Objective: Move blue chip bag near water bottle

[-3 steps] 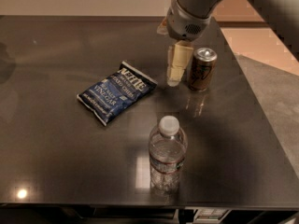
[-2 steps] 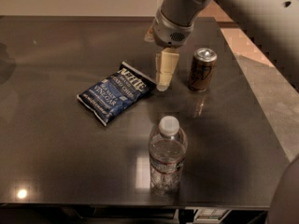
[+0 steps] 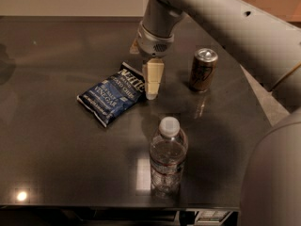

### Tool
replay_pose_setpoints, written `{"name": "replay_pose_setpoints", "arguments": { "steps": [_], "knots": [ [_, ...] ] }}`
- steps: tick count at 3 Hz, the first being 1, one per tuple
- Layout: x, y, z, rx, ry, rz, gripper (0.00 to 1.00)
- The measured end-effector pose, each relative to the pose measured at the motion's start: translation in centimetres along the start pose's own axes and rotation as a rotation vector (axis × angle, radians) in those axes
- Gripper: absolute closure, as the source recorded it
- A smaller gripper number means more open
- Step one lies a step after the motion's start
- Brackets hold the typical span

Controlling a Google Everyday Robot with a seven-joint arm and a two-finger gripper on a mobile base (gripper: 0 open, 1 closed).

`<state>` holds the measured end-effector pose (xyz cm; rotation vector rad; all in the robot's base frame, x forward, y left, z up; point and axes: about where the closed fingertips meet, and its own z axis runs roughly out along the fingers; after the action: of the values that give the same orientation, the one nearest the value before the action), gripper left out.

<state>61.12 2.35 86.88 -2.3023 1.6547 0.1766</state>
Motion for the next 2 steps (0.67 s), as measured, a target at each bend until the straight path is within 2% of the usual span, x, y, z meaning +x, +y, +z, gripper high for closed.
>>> {"name": "replay_pose_setpoints", "arguments": {
  "steps": [2],
  "knots": [
    [-1.8,0.2,3.2,-0.092,0.003,-0.083,0.46]
  ]
}}
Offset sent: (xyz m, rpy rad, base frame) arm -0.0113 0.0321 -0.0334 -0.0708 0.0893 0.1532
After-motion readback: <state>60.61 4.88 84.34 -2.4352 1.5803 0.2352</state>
